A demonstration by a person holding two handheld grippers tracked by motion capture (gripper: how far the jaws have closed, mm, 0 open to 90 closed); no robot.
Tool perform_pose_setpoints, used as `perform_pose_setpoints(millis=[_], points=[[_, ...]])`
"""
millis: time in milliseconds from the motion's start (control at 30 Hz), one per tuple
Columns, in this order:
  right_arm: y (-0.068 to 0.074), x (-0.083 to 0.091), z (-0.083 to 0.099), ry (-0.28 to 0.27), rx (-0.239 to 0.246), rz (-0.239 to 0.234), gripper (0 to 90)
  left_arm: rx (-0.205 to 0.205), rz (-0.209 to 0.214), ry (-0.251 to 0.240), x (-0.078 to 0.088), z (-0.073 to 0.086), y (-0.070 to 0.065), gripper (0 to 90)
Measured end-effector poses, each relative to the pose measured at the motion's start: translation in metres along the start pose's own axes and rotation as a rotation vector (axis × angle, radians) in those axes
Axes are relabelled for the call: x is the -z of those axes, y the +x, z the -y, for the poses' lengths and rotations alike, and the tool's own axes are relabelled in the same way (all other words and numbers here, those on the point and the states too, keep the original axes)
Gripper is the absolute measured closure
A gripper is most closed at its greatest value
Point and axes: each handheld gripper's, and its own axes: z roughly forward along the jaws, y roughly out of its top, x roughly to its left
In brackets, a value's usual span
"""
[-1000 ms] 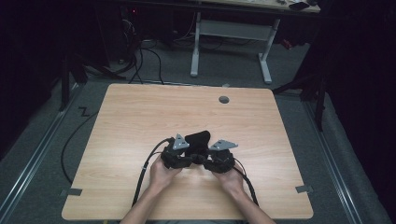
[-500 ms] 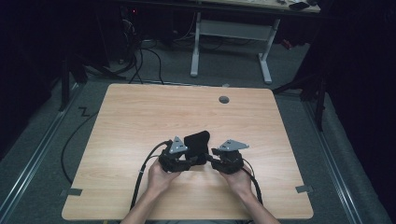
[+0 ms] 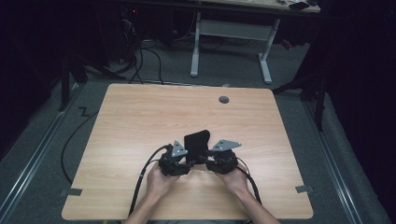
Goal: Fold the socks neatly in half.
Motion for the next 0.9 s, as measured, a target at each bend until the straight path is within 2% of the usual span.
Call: perform_pose_setpoints(millis=[100, 233, 367, 467, 600, 700, 800, 900], points=[[-0.003, -0.015, 0.006, 0.055, -0.003, -0.021, 64.8, 0.01, 0.001, 0.001, -0.001, 0.002, 0.001, 49.1], [-0.002, -0.021, 0.014, 0.09, 0.015, -0.02, 65.5, 0.039, 0.012, -0.039, 0.006, -0.001, 0.006, 49.2], [-0.003, -0.009, 0.014, 0.051, -0.002, -0.021, 64.4, 0.059, 0.005, -0.069, 0.011, -0.008, 0.011, 49.4], [-0.005, 0.001, 0.007, 0.004, -0.017, -0.002, 64.4, 0.089, -0.009, -0.077, 0.008, -0.014, 0.018, 49.9], [-0.008, -0.001, -0.004, -0.026, -0.026, 0.017, 64.4, 0.125, -0.027, -0.053, -0.004, -0.019, 0.029, 50.4], [-0.009, -0.011, -0.009, -0.03, -0.038, 0.03, 64.3, 0.13, -0.04, -0.018, -0.012, -0.018, 0.032, 51.3], [-0.009, -0.021, -0.015, -0.034, -0.045, 0.039, 63.8, 0.138, -0.034, 0.02, -0.017, -0.015, 0.034, 52.3], [-0.007, -0.026, -0.017, -0.037, -0.053, 0.038, 63.8, 0.138, -0.029, 0.031, -0.018, -0.013, 0.033, 52.7]])
